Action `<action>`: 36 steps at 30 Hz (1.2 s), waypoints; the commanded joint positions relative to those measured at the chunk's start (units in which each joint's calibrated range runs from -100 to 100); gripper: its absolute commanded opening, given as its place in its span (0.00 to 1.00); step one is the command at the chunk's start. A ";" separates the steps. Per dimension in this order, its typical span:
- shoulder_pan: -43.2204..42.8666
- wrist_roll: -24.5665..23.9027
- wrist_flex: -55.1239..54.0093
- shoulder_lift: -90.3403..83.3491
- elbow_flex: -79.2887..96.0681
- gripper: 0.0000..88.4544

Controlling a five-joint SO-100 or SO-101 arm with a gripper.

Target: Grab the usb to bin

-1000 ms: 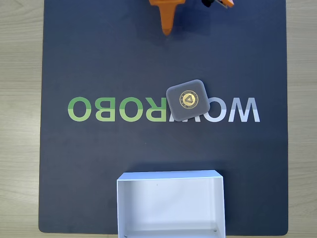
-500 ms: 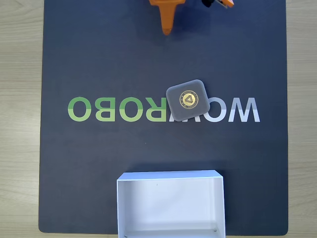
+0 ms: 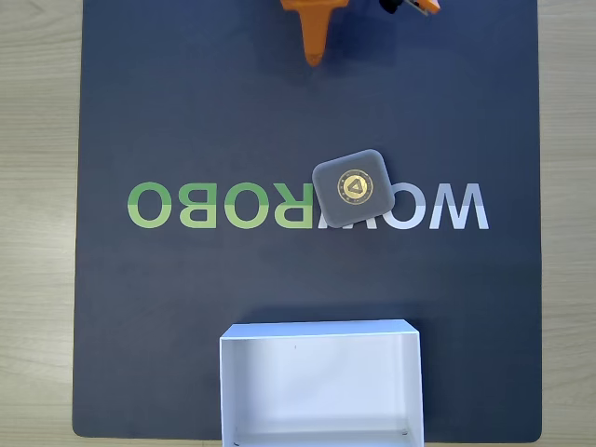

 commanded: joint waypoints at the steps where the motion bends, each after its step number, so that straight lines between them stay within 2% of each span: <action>1: -0.34 0.24 0.16 -0.17 -0.18 0.01; 13: -0.43 -0.18 -0.62 5.26 -1.80 0.01; 19: 0.41 0.13 -11.80 26.37 -7.77 0.01; 24: 0.41 -0.13 -18.35 49.26 -22.22 0.01; 29: 1.85 0.18 -15.20 68.33 -42.54 0.01; 36: 1.76 0.29 2.52 85.88 -74.97 0.01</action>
